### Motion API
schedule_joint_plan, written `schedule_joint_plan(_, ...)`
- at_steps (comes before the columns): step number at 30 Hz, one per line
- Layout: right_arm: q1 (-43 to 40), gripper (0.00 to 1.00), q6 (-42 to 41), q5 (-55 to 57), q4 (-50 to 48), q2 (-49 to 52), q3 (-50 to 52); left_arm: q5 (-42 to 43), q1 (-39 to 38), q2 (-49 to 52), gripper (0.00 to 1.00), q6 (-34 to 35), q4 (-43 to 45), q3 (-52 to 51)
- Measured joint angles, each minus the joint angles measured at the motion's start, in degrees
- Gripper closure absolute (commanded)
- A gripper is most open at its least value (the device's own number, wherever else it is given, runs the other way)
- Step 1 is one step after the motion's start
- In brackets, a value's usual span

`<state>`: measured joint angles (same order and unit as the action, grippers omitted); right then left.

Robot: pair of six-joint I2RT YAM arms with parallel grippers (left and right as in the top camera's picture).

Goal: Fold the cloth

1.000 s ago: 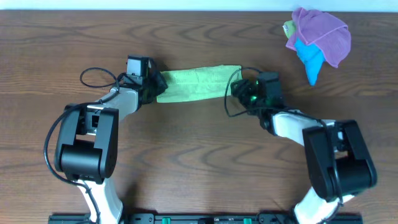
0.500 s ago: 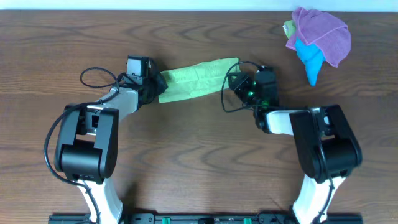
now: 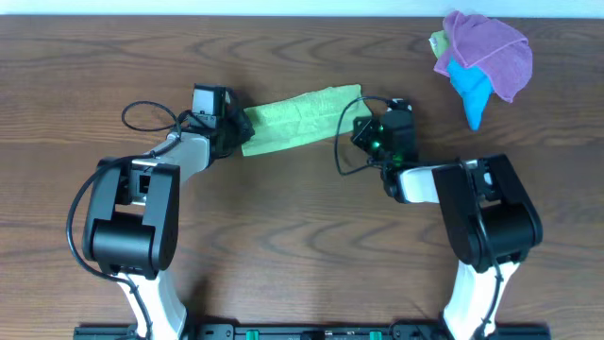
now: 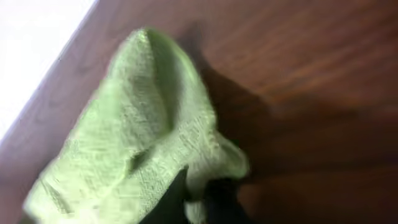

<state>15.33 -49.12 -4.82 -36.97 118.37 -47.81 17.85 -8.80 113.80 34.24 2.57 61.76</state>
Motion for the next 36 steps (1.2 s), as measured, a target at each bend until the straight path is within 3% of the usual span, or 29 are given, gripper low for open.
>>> schedule_joint_plan(11,0.02,0.99,10.58,-0.09,0.72,-1.01,0.55,0.00,0.00,0.00,0.94,-0.24,-0.04,0.02)
schedule_joint_plan(18,2.45,0.99,14.86,0.00,4.31,-9.11,1.84,0.00,0.00,0.00,0.94,-0.24,-0.68,0.44)
schedule_joint_plan(24,5.68,0.99,16.96,0.11,4.87,-16.11,1.84,0.00,0.00,0.00,0.94,-0.22,-0.72,0.44)
schedule_joint_plan(36,13.07,0.99,19.82,0.26,10.32,-16.65,-2.97,0.00,0.00,0.02,0.94,-0.22,-0.76,0.48)
